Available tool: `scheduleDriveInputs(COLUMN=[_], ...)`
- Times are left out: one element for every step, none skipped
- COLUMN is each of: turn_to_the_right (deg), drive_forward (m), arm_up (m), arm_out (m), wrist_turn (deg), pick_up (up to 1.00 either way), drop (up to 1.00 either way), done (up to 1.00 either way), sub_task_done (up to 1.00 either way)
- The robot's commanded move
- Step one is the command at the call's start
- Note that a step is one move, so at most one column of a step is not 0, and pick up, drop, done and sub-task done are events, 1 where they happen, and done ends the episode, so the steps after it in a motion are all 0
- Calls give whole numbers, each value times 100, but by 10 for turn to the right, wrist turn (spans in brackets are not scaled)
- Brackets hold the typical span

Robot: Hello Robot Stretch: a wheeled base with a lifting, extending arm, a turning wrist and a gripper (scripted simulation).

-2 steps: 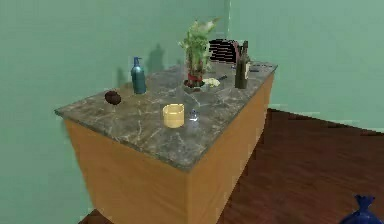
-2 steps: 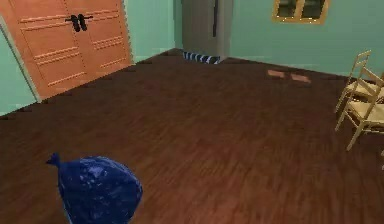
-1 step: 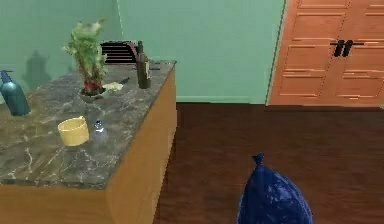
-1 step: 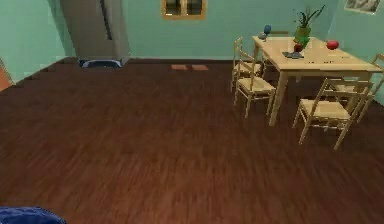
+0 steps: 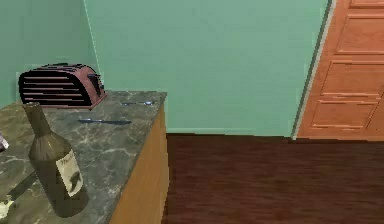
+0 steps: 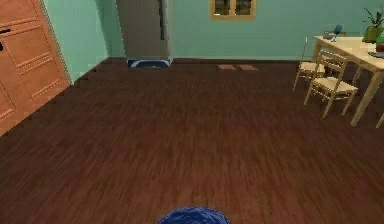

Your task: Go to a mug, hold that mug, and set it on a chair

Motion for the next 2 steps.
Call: scheduleDriveInputs(turn_to_the_right=[-30, 0], drive_forward=[0, 5], arm_up=[0, 0], arm_out=[0, 0], wrist_turn=[0, 0], pick_up=[0, 0], drop=[0, 0], done=[0, 0], sub_task_done=[0, 0])
